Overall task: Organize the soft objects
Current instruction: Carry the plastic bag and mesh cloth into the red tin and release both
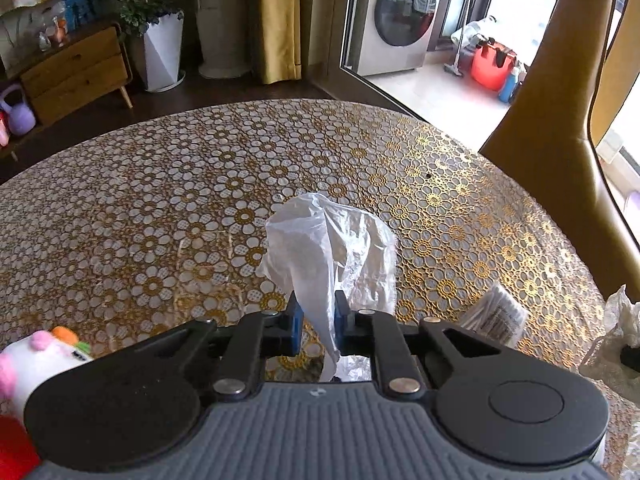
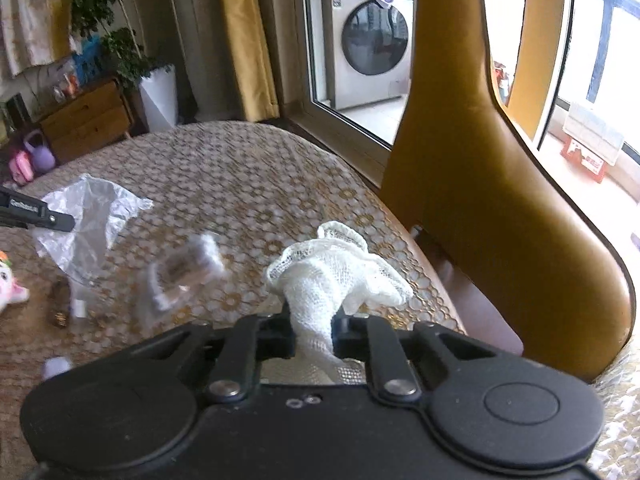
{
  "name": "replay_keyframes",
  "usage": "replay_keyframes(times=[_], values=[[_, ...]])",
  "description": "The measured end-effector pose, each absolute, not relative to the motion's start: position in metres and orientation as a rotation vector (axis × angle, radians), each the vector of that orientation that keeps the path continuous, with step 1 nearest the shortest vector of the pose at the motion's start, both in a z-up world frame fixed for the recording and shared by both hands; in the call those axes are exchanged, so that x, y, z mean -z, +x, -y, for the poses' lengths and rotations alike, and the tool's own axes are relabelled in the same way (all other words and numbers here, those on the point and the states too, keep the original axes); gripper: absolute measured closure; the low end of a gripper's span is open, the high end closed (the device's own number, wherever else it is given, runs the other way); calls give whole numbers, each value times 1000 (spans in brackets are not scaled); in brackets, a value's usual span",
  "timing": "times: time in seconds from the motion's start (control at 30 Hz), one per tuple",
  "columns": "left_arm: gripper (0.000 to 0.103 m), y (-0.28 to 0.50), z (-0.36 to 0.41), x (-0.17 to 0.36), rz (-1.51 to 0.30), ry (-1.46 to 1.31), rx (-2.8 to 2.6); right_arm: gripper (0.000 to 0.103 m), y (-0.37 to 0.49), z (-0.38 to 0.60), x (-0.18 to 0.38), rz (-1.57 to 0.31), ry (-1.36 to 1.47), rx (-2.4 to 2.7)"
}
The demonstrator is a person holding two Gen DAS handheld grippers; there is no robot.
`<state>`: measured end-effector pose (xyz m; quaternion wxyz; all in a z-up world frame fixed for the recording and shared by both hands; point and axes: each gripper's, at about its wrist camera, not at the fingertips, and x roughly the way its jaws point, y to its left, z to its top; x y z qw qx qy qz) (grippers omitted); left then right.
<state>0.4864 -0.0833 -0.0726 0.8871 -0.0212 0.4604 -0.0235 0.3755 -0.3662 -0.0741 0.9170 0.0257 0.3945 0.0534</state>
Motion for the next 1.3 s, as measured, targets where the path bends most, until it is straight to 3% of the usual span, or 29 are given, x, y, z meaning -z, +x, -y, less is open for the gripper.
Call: replay_keyframes(times=[0.73,1.3], values=[[88,365,34,2,-909,-80,118,89,287,280,-5,-752,59,-368],[88,252,-95,-25,-903,-145,14,88,224,145,-35,-733,-29,-610]])
